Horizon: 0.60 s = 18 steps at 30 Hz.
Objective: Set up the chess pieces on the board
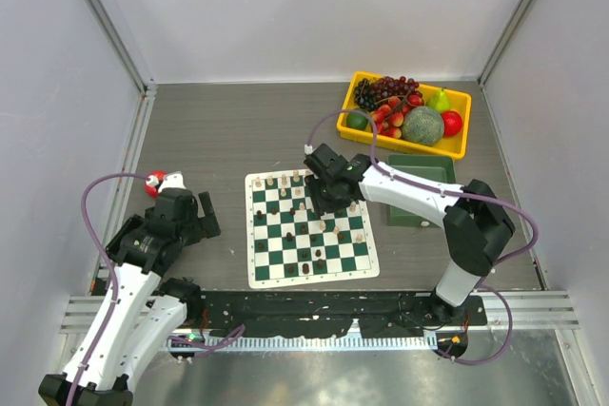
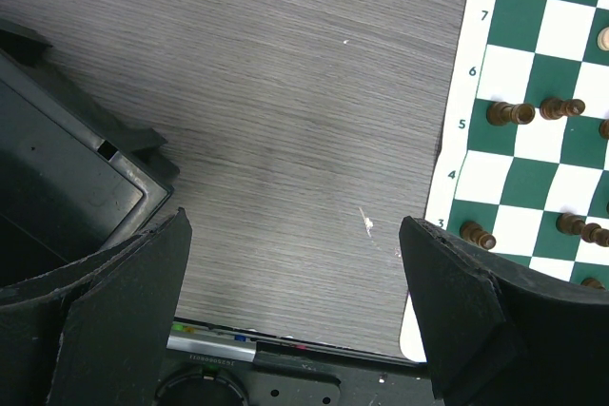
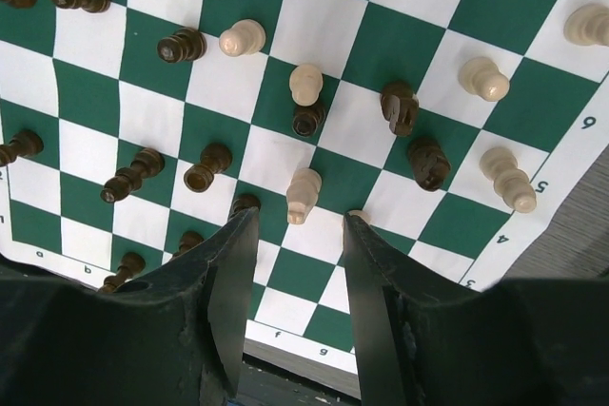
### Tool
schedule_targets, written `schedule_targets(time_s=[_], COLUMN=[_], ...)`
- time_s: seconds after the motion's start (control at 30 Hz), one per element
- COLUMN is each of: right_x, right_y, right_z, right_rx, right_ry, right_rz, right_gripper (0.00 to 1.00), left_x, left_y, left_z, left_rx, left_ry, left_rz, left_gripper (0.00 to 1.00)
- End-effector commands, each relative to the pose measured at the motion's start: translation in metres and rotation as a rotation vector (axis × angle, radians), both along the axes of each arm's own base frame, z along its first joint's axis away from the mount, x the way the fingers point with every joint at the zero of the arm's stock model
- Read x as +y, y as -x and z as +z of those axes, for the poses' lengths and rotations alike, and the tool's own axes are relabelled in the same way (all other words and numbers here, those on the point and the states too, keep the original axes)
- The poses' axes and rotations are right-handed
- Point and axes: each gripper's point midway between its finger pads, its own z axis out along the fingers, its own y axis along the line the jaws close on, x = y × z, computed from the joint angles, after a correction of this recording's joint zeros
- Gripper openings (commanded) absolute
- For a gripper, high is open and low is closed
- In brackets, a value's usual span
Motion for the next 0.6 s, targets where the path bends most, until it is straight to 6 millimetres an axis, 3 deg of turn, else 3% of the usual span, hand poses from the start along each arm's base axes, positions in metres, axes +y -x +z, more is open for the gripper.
schedule_targets(time_s=[0.0,0.2,0.57], right_x=[0.011,0.012,0.013], right_y=[0.001,0.006,0.012], right_z=[0.002,-0.015,-0.03], right_rx=[0.008,0.044,0.08], right_ry=[-0.03,0.0,0.026], right_rz=[0.001,0.024,0.04], right_gripper=[0.47,0.44,0.39], left_x=[0.002,0.002,0.0], left_y=[-0.007,-0.008,-0.008], left_z=[0.005,0.005,0.004], left_rx=[-0.029,-0.03,-0.023], left_ry=[-0.008,-0.008,-0.007], left_rz=[0.007,0.007,0.001], left_gripper=[0.99,0.99,0.99])
